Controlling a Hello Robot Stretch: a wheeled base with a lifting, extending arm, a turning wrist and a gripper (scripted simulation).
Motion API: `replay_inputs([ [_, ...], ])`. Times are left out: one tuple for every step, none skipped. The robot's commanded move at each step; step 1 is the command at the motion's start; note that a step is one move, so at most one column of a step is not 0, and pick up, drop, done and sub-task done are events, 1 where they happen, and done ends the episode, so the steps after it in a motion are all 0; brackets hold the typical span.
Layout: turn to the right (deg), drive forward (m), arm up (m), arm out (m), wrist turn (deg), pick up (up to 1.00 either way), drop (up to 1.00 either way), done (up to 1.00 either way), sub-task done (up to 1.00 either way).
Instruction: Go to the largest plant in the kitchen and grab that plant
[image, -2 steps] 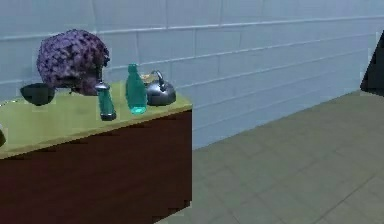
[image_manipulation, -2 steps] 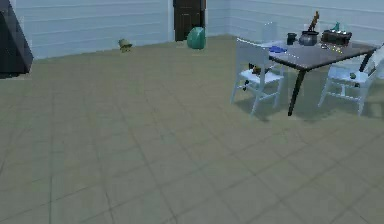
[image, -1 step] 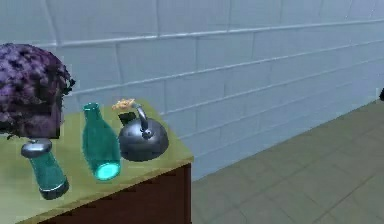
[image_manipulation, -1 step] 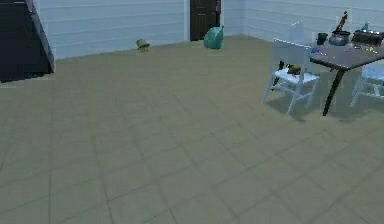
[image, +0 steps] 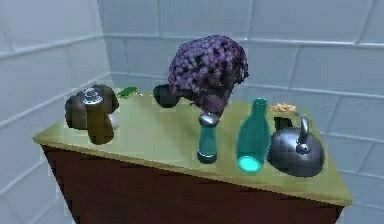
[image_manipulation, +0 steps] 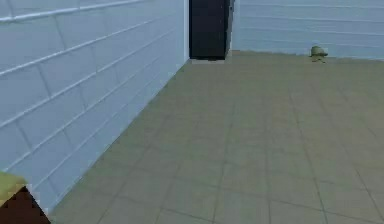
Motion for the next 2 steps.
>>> replay_inputs([
  [-45.0, 0.00, 0.00, 0.00, 0.0, 0.00, 0.00, 0.00, 0.00],
  [-33.0, 0.00, 0.00, 0.00, 0.0, 0.00, 0.00, 0.00, 0.00],
])
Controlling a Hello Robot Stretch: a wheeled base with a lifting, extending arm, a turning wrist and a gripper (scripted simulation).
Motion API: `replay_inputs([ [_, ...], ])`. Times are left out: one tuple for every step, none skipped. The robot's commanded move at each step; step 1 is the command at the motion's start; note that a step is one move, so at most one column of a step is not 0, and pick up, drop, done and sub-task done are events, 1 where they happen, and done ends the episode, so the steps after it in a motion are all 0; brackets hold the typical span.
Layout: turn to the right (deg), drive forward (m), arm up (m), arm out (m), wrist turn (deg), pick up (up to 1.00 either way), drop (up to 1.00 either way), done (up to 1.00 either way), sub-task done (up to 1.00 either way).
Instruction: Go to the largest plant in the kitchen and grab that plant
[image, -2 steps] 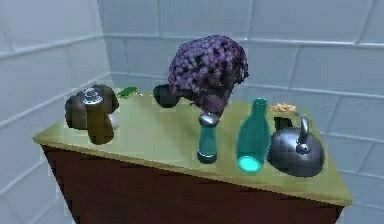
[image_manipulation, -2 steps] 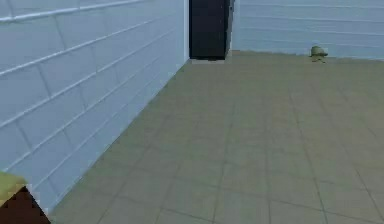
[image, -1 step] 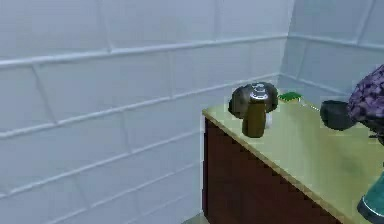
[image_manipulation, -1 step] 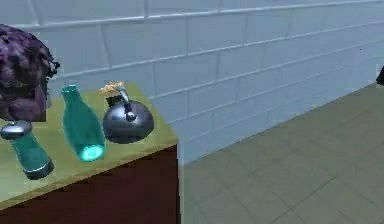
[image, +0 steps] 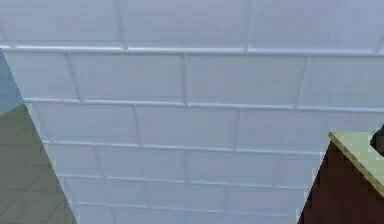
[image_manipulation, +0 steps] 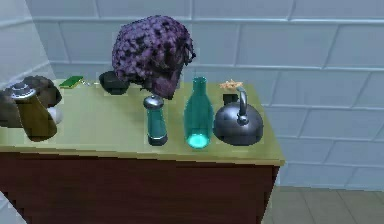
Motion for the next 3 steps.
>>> replay_inputs([
  [-3.0, 0.00, 0.00, 0.00, 0.0, 0.00, 0.00, 0.00, 0.00],
  [45.0, 0.00, 0.00, 0.00, 0.0, 0.00, 0.00, 0.00, 0.00],
  [45.0, 0.00, 0.00, 0.00, 0.0, 0.00, 0.00, 0.00, 0.00],
])
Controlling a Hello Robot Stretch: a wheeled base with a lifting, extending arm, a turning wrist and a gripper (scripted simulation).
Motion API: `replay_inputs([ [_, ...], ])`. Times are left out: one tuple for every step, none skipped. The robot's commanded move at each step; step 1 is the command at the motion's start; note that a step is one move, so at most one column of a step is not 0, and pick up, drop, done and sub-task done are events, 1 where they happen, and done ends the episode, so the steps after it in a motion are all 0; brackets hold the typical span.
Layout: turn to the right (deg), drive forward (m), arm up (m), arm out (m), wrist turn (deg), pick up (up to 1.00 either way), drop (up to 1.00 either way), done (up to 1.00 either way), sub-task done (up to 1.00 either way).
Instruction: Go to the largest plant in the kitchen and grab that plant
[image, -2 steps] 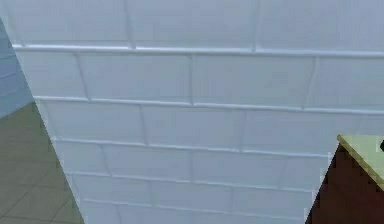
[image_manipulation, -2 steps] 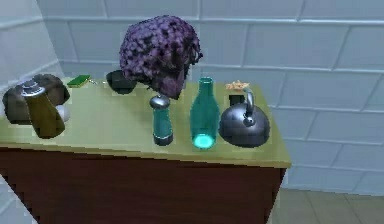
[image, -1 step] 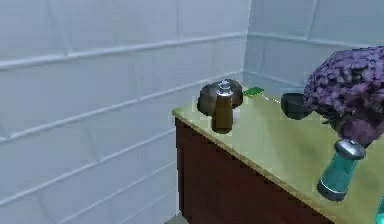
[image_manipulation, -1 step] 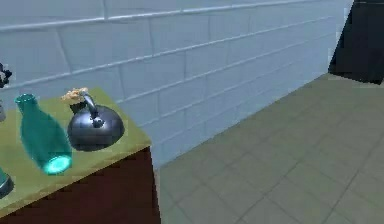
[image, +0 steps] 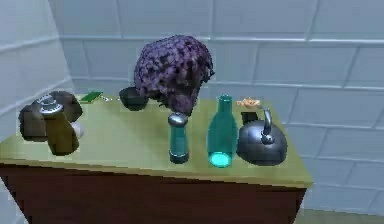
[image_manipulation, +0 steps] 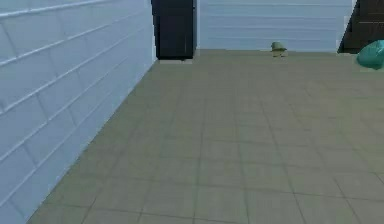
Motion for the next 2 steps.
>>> replay_inputs([
  [45.0, 0.00, 0.00, 0.00, 0.0, 0.00, 0.00, 0.00, 0.00],
  [9.0, 0.00, 0.00, 0.00, 0.0, 0.00, 0.00, 0.00, 0.00],
])
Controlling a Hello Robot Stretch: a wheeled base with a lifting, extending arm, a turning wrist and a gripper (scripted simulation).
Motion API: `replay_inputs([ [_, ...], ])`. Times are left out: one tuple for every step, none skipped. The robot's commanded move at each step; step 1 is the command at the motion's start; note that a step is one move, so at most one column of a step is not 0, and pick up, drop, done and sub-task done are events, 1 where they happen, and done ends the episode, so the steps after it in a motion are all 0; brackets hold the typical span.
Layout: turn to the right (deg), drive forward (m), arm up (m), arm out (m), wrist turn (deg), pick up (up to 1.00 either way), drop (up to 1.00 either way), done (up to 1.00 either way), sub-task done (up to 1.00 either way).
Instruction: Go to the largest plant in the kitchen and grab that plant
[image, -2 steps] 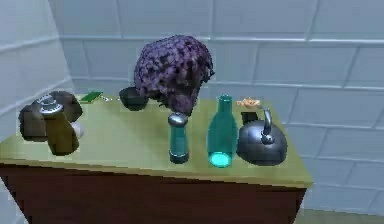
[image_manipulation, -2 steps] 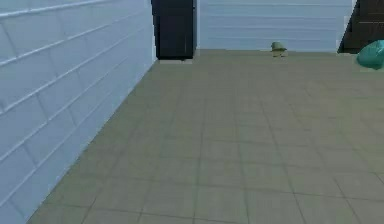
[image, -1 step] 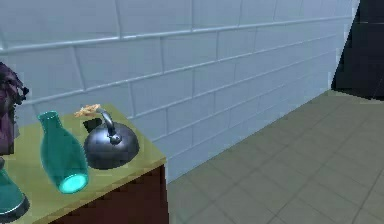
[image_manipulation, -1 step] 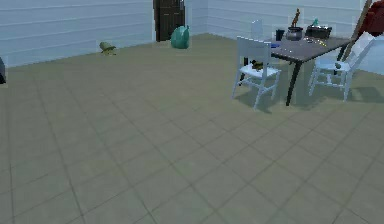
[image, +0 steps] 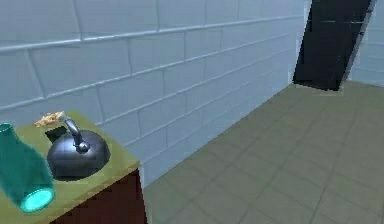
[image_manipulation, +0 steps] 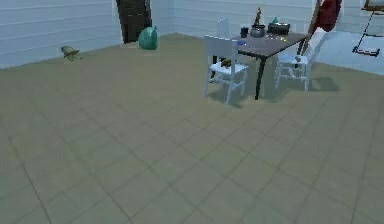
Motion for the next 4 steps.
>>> replay_inputs([
  [3.0, 0.00, 0.00, 0.00, 0.0, 0.00, 0.00, 0.00, 0.00],
  [0.0, 0.70, 0.00, 0.00, 0.0, 0.00, 0.00, 0.00, 0.00],
  [-45.0, 0.00, 0.00, 0.00, 0.0, 0.00, 0.00, 0.00, 0.00],
  [-3.0, 0.00, 0.00, 0.00, 0.0, 0.00, 0.00, 0.00, 0.00],
])
